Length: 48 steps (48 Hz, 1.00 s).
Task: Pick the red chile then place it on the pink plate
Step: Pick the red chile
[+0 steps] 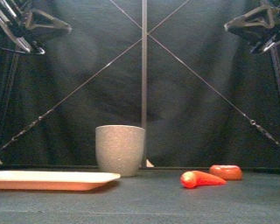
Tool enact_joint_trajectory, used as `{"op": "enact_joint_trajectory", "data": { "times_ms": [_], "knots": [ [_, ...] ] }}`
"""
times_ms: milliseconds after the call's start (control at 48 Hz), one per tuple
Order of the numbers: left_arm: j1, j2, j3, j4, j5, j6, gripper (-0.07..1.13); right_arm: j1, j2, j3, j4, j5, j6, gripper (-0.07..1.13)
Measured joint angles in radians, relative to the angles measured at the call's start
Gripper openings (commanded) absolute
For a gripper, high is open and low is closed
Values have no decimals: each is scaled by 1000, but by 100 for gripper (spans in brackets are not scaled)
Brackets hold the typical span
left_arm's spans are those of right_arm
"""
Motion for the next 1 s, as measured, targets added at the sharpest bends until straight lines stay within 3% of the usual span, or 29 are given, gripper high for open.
{"op": "enact_joint_trajectory", "data": {
  "times_ms": [146, 375, 521, 750, 812, 1000],
  "knots": [
    [8, -8, 9, 43, -32, 11, -6, 11, 98, -40, 9, 0, 20, 4],
    [14, -11, 15, 52, -44, 11, -3, 44, 494, -213, -23, 41, 38, 15],
    [15, -12, 17, 52, -40, 9, -3, 66, 712, -319, -74, 132, 41, 46],
    [20, -17, 20, 54, -34, 11, -3, 112, 908, -456, -67, 347, 43, 102],
    [21, -18, 23, 52, -34, 11, -3, 118, 939, -482, -64, 414, 43, 106],
    [25, -20, 25, 52, -32, 11, -3, 126, 985, -518, -54, 600, 44, 104]
  ]
}}
